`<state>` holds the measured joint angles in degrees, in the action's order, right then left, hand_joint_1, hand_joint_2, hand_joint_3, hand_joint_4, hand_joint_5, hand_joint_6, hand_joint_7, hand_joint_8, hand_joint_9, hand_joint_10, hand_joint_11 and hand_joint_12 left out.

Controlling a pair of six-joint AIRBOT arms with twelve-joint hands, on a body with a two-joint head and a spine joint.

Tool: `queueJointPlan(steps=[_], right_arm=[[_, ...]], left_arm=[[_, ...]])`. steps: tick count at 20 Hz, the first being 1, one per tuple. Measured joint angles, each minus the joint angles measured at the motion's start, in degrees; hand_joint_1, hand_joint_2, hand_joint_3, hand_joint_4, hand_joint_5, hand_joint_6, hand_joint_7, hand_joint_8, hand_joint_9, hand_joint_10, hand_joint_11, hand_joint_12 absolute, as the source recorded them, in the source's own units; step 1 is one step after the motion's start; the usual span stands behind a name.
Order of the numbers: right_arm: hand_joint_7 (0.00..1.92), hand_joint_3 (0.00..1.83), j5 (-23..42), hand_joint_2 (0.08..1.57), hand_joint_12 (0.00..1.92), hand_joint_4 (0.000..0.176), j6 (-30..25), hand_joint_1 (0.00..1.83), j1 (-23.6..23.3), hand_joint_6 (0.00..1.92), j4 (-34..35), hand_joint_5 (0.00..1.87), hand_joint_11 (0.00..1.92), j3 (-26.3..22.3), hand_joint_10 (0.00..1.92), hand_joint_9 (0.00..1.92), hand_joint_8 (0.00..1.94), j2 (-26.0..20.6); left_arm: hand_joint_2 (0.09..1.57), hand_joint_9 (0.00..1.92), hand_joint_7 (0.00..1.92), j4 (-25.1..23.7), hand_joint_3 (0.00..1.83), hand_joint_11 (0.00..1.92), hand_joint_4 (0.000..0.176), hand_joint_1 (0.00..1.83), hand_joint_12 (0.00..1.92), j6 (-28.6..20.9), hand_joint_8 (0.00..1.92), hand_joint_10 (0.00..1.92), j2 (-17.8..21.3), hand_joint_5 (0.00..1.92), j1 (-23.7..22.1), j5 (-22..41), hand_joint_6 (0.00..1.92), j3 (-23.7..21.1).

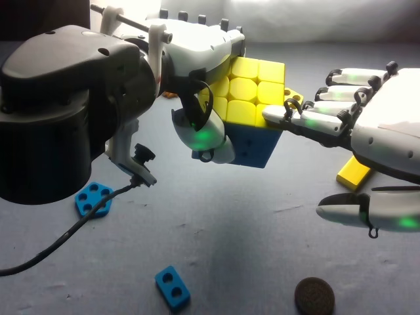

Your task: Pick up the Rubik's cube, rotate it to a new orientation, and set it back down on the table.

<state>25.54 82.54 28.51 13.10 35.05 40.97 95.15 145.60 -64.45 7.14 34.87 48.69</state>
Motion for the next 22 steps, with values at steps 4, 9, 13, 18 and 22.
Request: queueJointPlan(steps=[4, 9, 13, 18, 22], right_arm=[[0.26, 0.00, 0.3, 1.22, 1.92, 0.000, 0.0, 0.36, 0.3, 0.01, 0.2, 0.08, 0.09, 0.0, 1.84, 0.21, 1.50, 0.3], [0.25, 0.00, -1.8, 1.24, 1.92, 0.000, 0.1, 0.33, 0.7, 0.01, 0.1, 0.08, 0.13, -0.1, 1.87, 0.22, 1.53, 0.7], [0.27, 0.00, -1.8, 1.22, 1.92, 0.000, 0.1, 0.37, 0.7, 0.00, 0.1, 0.06, 0.12, -0.1, 1.85, 0.23, 1.50, 0.7], [0.23, 0.00, -1.8, 1.23, 1.92, 0.000, 1.9, 0.31, 0.7, 0.00, 1.9, 0.05, 0.07, -0.1, 1.89, 0.18, 1.54, 0.7], [0.26, 0.00, -1.7, 1.22, 1.92, 0.000, 5.0, 0.35, 0.7, 0.01, 4.8, 0.08, 0.09, -0.1, 1.88, 0.21, 1.52, 1.4]], left_arm=[[1.43, 0.24, 0.39, 0.0, 0.02, 0.26, 0.000, 0.97, 1.92, 0.2, 1.89, 1.92, 0.0, 0.45, -0.4, 0.1, 1.77, 0.1], [1.37, 0.27, 0.20, -0.1, 0.00, 0.26, 0.000, 0.96, 1.92, -0.1, 1.91, 1.87, 0.0, 0.54, -0.5, -0.3, 1.67, 0.1], [1.44, 0.24, 0.45, 0.0, 0.01, 0.24, 0.022, 0.97, 1.92, -0.2, 1.88, 1.91, 0.0, 0.42, -0.5, -0.4, 1.79, 0.1], [1.38, 0.24, 0.18, 0.0, 0.00, 0.27, 0.000, 0.95, 1.92, -0.1, 1.92, 1.92, 0.0, 0.53, -0.5, -0.3, 1.69, 0.1], [1.38, 0.24, 0.19, -0.1, 0.00, 0.26, 0.000, 0.95, 1.92, -0.1, 1.92, 1.92, 0.0, 0.52, -0.5, 0.1, 1.70, 0.1]])
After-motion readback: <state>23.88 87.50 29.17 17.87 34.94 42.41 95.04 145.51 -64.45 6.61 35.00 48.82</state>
